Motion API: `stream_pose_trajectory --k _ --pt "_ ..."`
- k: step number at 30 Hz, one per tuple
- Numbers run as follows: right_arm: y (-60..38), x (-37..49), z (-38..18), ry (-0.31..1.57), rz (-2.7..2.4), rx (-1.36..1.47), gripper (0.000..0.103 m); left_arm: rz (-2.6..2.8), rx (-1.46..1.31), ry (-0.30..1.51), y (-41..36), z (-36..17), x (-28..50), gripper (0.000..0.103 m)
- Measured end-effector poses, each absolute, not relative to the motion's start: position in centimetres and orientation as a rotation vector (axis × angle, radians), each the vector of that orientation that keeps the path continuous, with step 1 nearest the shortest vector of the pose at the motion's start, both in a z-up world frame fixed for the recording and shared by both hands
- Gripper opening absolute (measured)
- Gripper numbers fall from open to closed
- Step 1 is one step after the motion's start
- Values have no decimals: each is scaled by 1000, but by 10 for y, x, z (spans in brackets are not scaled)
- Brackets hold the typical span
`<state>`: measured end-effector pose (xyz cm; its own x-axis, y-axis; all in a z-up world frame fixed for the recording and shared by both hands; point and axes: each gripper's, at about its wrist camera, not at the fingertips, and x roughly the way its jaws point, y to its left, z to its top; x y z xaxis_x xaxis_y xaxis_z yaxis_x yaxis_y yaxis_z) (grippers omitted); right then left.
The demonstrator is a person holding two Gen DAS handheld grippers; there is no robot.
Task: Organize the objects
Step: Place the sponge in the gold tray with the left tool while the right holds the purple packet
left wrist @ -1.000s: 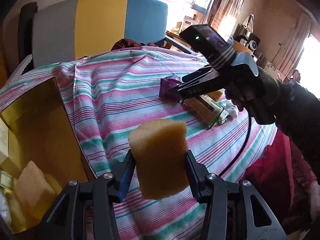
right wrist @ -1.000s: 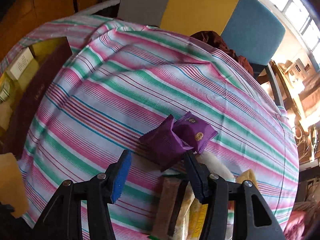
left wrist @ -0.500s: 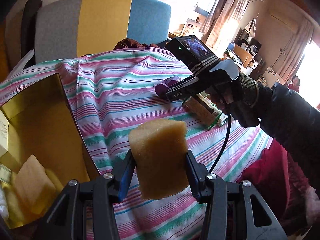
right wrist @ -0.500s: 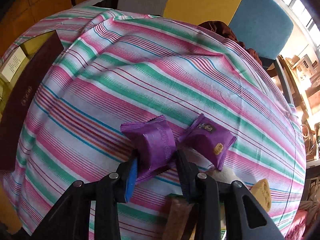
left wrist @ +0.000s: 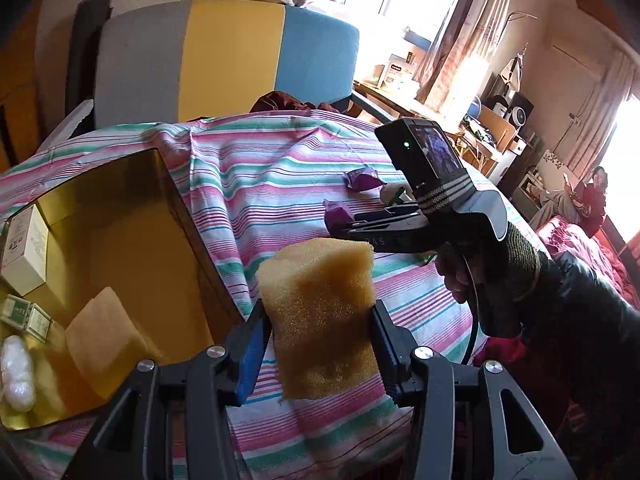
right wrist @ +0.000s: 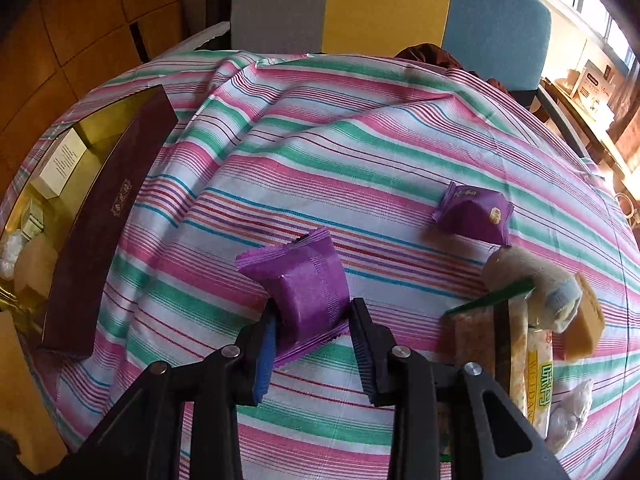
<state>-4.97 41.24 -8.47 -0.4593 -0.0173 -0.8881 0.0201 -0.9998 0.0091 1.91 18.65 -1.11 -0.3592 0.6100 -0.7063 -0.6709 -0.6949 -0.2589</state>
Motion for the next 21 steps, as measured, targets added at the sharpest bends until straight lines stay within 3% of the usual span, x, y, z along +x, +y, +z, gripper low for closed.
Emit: stream_pose_trajectory --k 13,21 --pt "410 -48 -87 22 -2675 1594 33 2467 -1129 -82 60 0 -38 49" --pt "408 -49 -88 31 -2670 1592 32 2554 -1305 -60 17 -38 -44 52"
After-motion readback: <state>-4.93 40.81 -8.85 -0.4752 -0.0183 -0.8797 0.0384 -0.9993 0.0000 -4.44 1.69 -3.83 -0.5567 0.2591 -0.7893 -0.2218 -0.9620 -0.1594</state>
